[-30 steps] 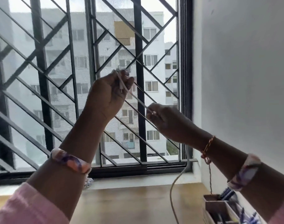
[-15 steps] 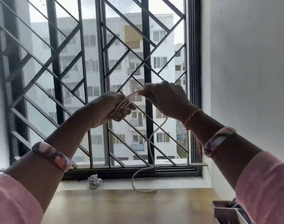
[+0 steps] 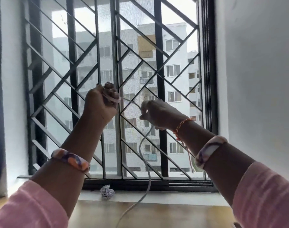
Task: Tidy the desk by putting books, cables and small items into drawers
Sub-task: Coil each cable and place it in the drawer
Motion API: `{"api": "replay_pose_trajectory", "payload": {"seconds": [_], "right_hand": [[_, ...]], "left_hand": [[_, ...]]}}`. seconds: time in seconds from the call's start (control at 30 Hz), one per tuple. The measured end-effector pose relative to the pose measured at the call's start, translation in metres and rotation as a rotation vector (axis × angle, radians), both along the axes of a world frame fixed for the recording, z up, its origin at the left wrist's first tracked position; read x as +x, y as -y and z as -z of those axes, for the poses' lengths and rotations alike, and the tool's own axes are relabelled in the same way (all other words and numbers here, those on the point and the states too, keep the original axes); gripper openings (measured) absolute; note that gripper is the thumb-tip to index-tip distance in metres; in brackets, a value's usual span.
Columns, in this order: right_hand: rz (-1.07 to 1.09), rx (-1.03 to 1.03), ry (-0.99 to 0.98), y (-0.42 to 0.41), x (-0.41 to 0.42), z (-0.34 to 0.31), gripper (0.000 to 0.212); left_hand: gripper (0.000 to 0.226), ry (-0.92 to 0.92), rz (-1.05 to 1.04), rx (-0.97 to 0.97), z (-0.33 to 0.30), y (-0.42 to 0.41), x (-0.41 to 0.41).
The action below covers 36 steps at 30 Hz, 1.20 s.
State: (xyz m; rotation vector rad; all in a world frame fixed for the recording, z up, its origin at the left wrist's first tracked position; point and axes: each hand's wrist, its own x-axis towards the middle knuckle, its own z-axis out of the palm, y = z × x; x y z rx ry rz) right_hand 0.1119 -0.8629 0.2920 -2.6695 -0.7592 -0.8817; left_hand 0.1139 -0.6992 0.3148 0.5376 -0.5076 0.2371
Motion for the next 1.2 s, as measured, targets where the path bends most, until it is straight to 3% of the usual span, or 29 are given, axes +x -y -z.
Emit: {"api": "replay_pose_trajectory", "payload": {"seconds": [0.2, 0.27, 0.33, 0.37, 0.43, 0.47, 0.5, 0.57, 0.6, 0.67, 0.77, 0.87, 0.93, 1.03, 1.13, 1.2], "right_hand": [[-0.023, 0.095, -0.026, -0.005, 0.01, 0.015, 0.02], [-0.102, 0.095, -0.045, -0.013, 0.009, 0.021, 0.02], [-0.175, 0.101, -0.051, -0.022, 0.009, 0.026, 0.02], [-0.191, 0.104, -0.025, -0.023, 0.009, 0.024, 0.021], [-0.183, 0.083, 0.065, -0.021, 0.008, 0.018, 0.02], [-0.172, 0.072, 0.104, -0.017, 0.007, 0.014, 0.02], [-0.154, 0.065, 0.123, -0.013, 0.005, 0.01, 0.021], [-0.098, 0.033, 0.159, -0.004, 0.007, 0.008, 0.023], [-0.066, 0.006, 0.187, -0.002, 0.008, 0.008, 0.025], [-0.016, -0.028, 0.242, -0.004, 0.011, 0.012, 0.027], [-0.033, 0.032, 0.328, -0.014, 0.01, 0.014, 0.028], [0.041, 0.127, 0.45, -0.027, 0.008, 0.013, 0.028], [0.113, 0.183, 0.527, -0.037, 0.007, 0.017, 0.026], [0.05, 0.138, 0.681, -0.055, 0.004, 0.025, 0.022], [-0.078, -0.062, 0.568, -0.071, 0.005, 0.042, 0.027], [-0.221, -0.058, 0.502, -0.073, 0.005, 0.052, 0.03]], "left_hand": [[0.032, -0.112, -0.369, -0.126, 0.001, -0.026, 0.014], [0.031, -0.129, -0.631, -0.03, 0.007, -0.029, 0.021], [0.026, -0.011, -1.219, 0.344, 0.018, -0.035, 0.03], [0.025, 0.141, -1.497, 0.616, 0.025, -0.039, 0.032], [0.026, 0.459, -1.755, 1.192, 0.039, -0.043, 0.026], [0.026, 0.538, -1.716, 1.403, 0.044, -0.044, 0.019], [0.027, 0.519, -1.526, 1.551, 0.047, -0.041, 0.008], [0.042, 0.232, -0.803, 1.64, 0.045, -0.035, -0.014], [0.052, 0.081, -0.465, 1.588, 0.041, -0.036, -0.023], [0.059, -0.035, -0.113, 1.467, 0.035, -0.039, -0.042], [0.038, 0.086, -0.021, 1.214, 0.038, -0.037, -0.062], [0.028, 0.159, 0.112, 0.698, 0.037, -0.028, -0.075], [0.028, 0.126, 0.101, 0.394, 0.033, -0.03, -0.076], [0.035, -0.001, -0.101, 0.103, 0.027, -0.039, -0.071], [0.032, -0.05, -0.257, -0.205, 0.015, -0.059, -0.074], [0.029, -0.079, -0.367, -0.344, 0.007, -0.083, -0.077]]}}
